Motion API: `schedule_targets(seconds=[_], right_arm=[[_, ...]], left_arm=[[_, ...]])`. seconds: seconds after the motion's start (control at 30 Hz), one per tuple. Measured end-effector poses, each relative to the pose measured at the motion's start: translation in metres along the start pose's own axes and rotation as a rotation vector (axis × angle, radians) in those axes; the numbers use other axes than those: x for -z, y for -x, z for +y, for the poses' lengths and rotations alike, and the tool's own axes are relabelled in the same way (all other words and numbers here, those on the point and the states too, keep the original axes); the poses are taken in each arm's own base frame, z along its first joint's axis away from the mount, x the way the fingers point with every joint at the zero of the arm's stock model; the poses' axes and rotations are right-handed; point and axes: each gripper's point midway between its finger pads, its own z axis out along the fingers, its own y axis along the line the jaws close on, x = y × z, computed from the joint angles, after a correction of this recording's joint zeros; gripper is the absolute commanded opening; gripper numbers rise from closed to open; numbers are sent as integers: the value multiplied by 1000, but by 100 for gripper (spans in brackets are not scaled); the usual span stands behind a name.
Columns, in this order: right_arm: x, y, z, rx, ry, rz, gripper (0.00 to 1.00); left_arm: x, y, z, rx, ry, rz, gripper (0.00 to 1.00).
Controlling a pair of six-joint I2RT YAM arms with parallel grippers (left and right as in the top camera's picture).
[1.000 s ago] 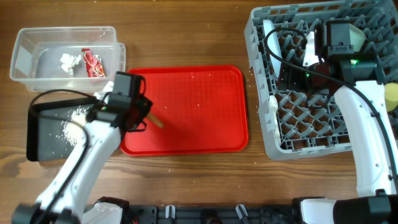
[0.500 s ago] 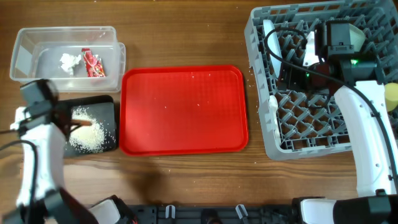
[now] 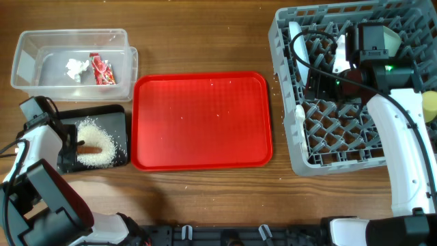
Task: Sort waste into correct bins and load items into the dishwasher rack
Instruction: 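Carry the carrot left and drop it on the black tray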
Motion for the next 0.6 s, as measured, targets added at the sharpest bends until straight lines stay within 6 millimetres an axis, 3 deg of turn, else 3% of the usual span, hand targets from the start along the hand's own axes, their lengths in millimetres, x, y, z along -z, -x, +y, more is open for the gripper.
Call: schedule_targets(seconds=[0.1,0.17,0.27,0.37,0.43,0.5,0.6], right_arm=[[0,0,0,0,0,0,91],[0,0,0,0,0,0,95],[0,2,1,1,5,-9,100],[1,11,11,12,61,-43,99],[3,21,27,53,151,-83,100],[7,30,45,101,247,-124,100],[13,41,58,143,321,-177,100]], left_arm=[[4,-2,-5,-24,-28,17,70],[18,2,-19,-51,-95,25,71],[58,9,-49,-88,-256,14,71],[104,-5,-77,-199,-428,4,70],[136,-39,-98,-380,-548,17,72],[160,-95,-114,-631,-642,49,80],[177,-168,-112,-949,-706,98,90]])
